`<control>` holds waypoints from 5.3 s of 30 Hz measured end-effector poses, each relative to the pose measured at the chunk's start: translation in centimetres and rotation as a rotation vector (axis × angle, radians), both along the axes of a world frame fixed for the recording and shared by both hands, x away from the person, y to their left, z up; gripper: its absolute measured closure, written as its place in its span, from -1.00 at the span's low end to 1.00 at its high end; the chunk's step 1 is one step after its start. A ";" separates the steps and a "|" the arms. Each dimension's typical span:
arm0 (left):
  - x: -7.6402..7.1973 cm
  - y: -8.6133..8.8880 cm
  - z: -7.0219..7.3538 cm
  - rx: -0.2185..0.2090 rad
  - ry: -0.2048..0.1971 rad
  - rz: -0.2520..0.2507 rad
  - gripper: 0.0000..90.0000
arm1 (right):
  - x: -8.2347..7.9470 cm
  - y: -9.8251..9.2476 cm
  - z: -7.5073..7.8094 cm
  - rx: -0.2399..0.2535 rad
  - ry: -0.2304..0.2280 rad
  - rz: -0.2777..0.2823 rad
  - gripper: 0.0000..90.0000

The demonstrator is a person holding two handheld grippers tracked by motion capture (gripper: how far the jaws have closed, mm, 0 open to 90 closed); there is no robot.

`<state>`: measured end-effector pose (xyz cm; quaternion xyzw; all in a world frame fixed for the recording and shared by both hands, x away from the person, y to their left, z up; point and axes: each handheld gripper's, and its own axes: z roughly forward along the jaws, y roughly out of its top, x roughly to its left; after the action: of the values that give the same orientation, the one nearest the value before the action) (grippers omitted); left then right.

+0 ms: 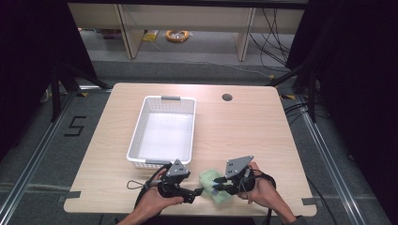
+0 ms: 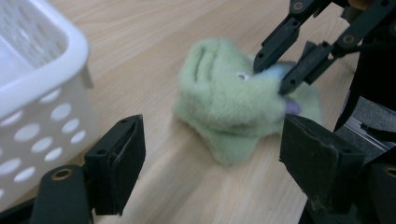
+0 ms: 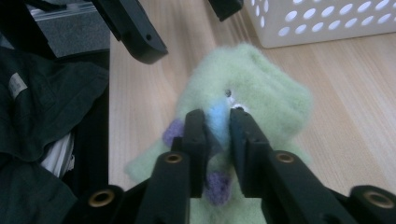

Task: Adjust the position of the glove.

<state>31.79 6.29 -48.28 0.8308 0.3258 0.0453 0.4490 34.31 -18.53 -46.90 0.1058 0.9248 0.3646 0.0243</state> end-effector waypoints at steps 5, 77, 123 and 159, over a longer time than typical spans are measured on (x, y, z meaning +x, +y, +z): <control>0.7 -0.8 0.4 -0.013 -0.019 -0.008 -0.46 | -0.4 -0.9 0.2 0.028 0.039 -0.123 0.34; -2.2 -1.7 -1.2 -0.116 0.098 0.054 0.61 | 1.6 -2.0 0.7 -0.220 0.178 -0.207 0.83; 1.0 -1.6 -2.7 -0.065 0.239 0.127 0.00 | -0.6 -3.3 -2.2 0.003 0.299 -0.628 -0.02; 0.1 -2.0 -2.3 -0.079 0.203 0.013 0.68 | -1.0 -3.7 -2.5 0.093 0.321 -0.500 0.64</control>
<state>31.86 4.28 -50.56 0.8106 0.3767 -0.0489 0.4458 33.36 -22.24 -49.38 0.3874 0.8446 0.3677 -0.0381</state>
